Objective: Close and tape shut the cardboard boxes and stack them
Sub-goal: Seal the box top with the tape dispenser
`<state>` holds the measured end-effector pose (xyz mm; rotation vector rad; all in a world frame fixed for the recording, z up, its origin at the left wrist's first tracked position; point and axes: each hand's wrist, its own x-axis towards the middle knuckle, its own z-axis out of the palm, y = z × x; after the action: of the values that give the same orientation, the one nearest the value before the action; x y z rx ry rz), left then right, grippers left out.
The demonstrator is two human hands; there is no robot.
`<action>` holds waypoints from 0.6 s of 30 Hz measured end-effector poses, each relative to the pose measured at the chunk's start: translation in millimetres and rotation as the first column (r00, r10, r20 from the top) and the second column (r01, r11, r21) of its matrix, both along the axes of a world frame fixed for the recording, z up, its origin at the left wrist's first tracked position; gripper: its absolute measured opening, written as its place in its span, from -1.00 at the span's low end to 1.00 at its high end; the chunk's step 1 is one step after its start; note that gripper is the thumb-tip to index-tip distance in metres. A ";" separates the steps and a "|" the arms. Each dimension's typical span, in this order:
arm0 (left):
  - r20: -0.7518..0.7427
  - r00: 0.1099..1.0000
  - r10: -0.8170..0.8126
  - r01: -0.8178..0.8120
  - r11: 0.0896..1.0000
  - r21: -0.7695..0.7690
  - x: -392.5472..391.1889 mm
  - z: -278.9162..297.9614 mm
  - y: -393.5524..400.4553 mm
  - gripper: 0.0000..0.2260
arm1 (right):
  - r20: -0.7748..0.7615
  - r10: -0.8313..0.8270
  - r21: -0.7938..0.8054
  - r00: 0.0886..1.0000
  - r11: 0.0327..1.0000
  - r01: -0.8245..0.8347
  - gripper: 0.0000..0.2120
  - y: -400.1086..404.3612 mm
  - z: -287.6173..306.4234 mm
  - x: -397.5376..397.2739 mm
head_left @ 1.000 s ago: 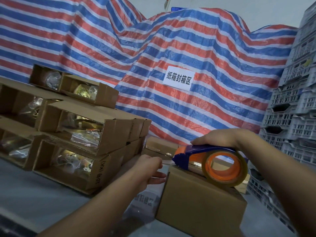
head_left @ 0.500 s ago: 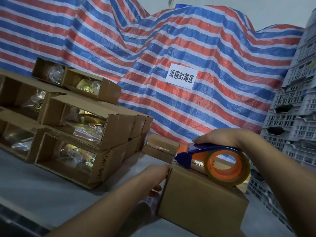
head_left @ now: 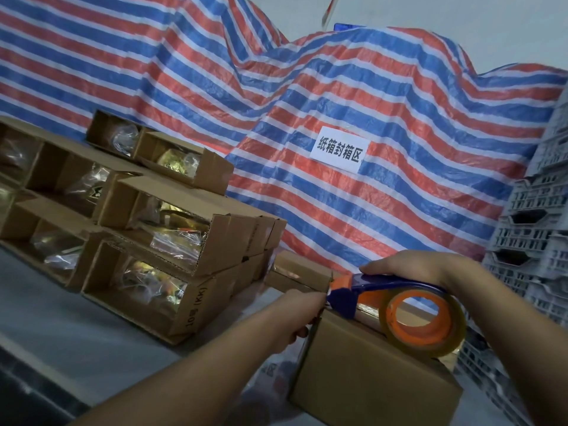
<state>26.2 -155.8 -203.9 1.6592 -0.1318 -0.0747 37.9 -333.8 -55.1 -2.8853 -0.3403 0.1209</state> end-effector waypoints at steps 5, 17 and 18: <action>-0.009 0.998 -0.067 0.067 0.998 -0.011 -2.2 -4.2 0.3 -0.70 | 0.007 -0.035 0.046 0.999 0.998 0.035 -0.86 1.1 -0.4 -1.7; 0.009 0.997 -0.083 0.081 0.993 0.083 -3.4 -1.0 3.2 -0.77 | -0.099 -0.124 -0.114 0.987 0.987 0.112 -0.50 -0.5 14.1 -14.4; 0.009 0.996 -0.090 0.089 0.992 0.088 -4.4 -0.7 2.7 -0.76 | -0.105 -0.127 -0.107 0.986 0.988 0.115 -0.50 -3.6 15.2 -15.3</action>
<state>21.9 -153.1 -204.6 1.7410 -0.2151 -0.1394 22.6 -337.4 -39.9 -2.9736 -0.1416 0.2845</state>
